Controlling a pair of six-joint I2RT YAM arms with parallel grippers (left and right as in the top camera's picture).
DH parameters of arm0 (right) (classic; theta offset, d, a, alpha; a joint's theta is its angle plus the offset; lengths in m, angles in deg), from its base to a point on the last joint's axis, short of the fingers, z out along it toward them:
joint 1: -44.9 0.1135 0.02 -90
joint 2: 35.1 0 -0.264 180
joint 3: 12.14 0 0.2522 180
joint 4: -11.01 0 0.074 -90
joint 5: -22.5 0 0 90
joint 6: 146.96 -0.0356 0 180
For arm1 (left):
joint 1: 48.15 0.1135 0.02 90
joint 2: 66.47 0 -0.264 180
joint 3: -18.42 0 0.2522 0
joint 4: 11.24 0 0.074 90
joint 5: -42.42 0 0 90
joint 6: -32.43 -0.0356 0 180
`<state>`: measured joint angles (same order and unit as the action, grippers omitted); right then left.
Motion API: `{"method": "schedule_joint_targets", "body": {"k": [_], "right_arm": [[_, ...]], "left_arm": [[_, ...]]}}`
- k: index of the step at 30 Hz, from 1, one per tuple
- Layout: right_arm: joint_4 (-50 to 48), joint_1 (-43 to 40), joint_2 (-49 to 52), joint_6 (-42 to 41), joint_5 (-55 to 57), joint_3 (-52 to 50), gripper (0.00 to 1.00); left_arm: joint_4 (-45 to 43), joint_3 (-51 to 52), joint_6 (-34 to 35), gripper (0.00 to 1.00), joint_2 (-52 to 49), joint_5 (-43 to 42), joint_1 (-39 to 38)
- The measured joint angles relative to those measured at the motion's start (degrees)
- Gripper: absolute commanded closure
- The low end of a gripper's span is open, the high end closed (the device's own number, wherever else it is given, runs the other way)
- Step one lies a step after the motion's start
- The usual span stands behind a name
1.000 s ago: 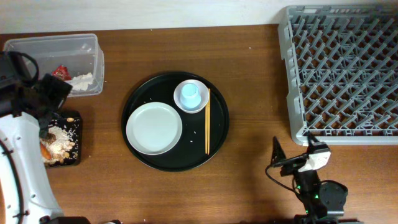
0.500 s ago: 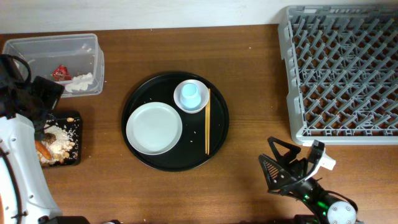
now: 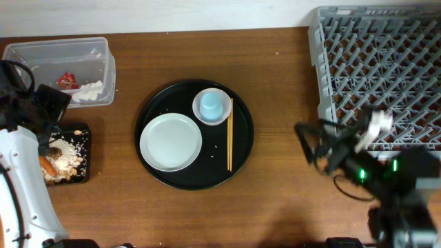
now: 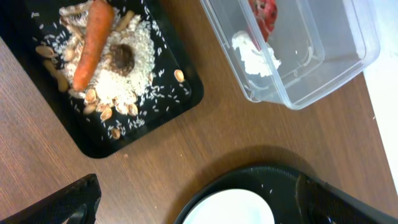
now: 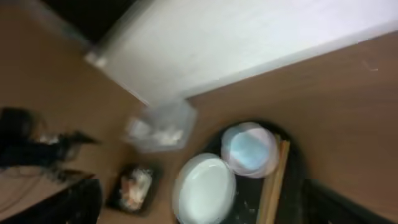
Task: Sort waste into correct bins and load items into the dishwasher rack
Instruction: 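Reach the right gripper over the round tray and grasp the light-blue cup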
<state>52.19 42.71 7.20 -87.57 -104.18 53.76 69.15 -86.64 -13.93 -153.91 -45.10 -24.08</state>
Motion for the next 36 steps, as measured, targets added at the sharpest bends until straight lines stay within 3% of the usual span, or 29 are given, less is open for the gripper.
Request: {"method": "schedule_joint_targets", "body": {"k": [4, 13, 20, 30, 36], "right_arm": [[12.74, 10.29, 18.1, 7.85, 12.55, 14.56, 0.02], [13.35, 34.73, 46.75, 8.68, 37.51, 29.2, 0.02], [6.91, 38.77, 64.72, 6.69, 43.15, 37.81, 0.02], [-2.23, 39.1, 71.87, 6.95, 44.83, 38.51, 0.02], [-2.54, 39.47, 76.3, 8.57, 47.04, 38.51, 0.02]], "left_arm": [[-0.02, 0.02, 0.15, 0.01, 0.0, -0.02, 0.0], [-0.02, 0.04, 0.17, 0.01, 0.0, -0.02, 0.0], [0.02, 0.04, 0.17, 0.01, 0.0, -0.04, 0.0], [0.0, 0.04, 0.17, 0.01, 0.0, -0.04, 0.0], [0.0, 0.04, 0.17, 0.01, 0.0, -0.04, 0.0]]}}
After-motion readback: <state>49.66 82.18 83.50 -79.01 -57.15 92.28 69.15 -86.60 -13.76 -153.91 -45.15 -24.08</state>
